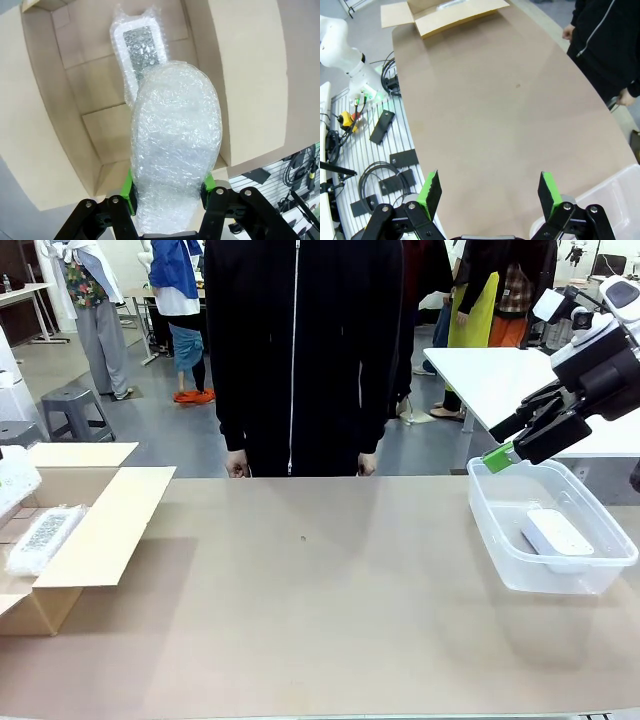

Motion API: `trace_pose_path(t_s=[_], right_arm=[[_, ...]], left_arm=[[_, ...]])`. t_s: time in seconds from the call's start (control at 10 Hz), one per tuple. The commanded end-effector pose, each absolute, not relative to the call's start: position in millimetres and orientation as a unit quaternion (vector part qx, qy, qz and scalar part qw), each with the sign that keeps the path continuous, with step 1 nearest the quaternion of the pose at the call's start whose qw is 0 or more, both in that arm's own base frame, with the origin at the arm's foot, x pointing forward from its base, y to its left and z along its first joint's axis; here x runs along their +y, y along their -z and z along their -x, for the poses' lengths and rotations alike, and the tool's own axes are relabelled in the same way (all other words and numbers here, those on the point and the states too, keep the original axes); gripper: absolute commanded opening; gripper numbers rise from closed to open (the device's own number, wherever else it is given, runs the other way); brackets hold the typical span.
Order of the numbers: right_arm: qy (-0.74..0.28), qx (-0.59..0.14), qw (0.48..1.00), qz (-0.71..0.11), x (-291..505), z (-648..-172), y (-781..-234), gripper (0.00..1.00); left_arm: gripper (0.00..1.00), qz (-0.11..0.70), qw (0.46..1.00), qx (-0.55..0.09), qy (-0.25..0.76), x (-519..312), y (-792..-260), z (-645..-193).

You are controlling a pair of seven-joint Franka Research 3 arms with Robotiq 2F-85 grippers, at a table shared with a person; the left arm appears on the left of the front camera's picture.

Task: Separate and place wrapped and unwrapped clocks.
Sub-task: If the picked Digital clock is wrapped, place it in the Package Box ; if not, place it in the Organizing box.

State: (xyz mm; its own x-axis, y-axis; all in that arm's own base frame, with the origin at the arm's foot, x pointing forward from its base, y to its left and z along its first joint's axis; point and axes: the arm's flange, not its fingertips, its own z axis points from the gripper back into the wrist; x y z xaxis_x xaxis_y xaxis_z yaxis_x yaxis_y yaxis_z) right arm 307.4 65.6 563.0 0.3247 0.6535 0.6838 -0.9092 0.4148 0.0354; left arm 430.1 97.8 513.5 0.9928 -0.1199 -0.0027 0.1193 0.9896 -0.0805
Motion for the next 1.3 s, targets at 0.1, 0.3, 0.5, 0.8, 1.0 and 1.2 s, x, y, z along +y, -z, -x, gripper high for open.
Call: trace_pose_path(t_s=[0.1, 0.3, 0.5, 0.8, 1.0, 1.2], right_arm=[[-0.499, -0.304, 0.779, -0.229, 68, -310, -562, 1.0], [-0.499, -0.304, 0.779, -0.229, 68, -310, -562, 1.0], [-0.499, -0.304, 0.779, -0.229, 68, -310, -562, 1.0], [-0.499, -0.304, 0.779, -0.229, 68, -310, -562, 1.0], [-0.499, -0.304, 0.779, -0.229, 68, -310, -562, 1.0], [-0.499, -0.304, 0.779, -0.229, 68, -310, -562, 1.0]], left_arm=[[0.56, 0.046, 0.997, -0.03, 0.052, 104, -495, -427], [0.56, 0.043, 0.997, -0.043, 0.056, 105, -492, -428], [0.56, 0.033, 0.996, -0.064, 0.055, 105, -493, -428], [0.56, 0.02, 0.994, -0.084, 0.061, 110, -483, -435], [0.56, 0.021, 0.996, -0.074, 0.046, 118, -471, -438], [0.56, 0.028, 0.996, -0.074, 0.047, 122, -462, -439]])
